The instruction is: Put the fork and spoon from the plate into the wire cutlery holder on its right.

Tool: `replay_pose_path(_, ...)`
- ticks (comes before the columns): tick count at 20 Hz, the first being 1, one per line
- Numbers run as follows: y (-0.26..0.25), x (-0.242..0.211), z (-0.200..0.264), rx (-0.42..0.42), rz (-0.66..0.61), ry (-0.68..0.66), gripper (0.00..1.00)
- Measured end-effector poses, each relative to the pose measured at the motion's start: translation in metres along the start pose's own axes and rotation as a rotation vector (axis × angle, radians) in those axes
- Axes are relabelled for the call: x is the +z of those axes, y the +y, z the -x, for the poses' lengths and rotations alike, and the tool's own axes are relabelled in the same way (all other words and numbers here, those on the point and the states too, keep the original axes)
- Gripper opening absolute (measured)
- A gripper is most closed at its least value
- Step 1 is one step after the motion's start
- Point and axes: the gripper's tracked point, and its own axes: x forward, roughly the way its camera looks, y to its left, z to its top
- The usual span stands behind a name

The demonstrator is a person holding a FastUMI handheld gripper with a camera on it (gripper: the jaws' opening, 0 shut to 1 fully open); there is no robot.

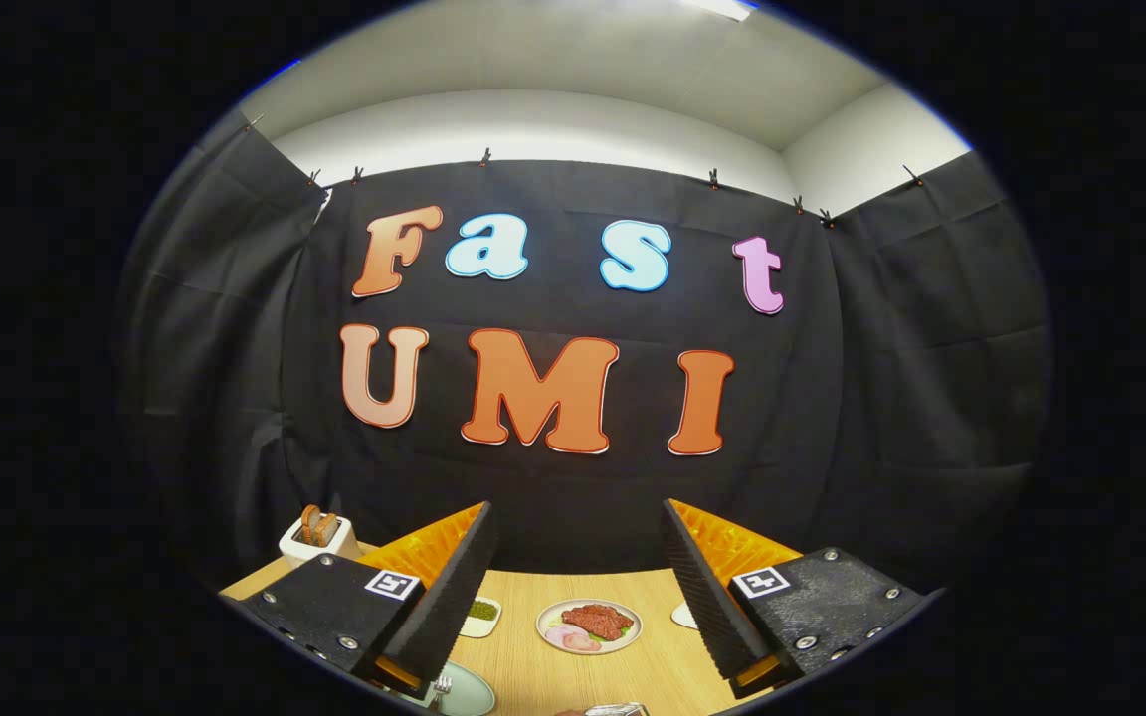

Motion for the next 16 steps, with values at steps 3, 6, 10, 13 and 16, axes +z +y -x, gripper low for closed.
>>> replay_pose_path(3, 0.01, -0.015, -0.001, 0.023, 0.011, 0.038, 0.98)
replay_pose_path(6, 0.034, -0.05, 0.0, 0.086, -0.009, 0.135, 0.98)
replay_pose_path(10, 0.076, -0.097, 0.003, 0.194, -0.022, 0.264, 0.98)
replay_pose_path(13, 0.104, -0.129, 0.008, 0.252, -0.04, 0.345, 0.98)
replay_pose_path(16, 0.124, -0.17, 0.014, 0.278, -0.035, 0.452, 0.98)
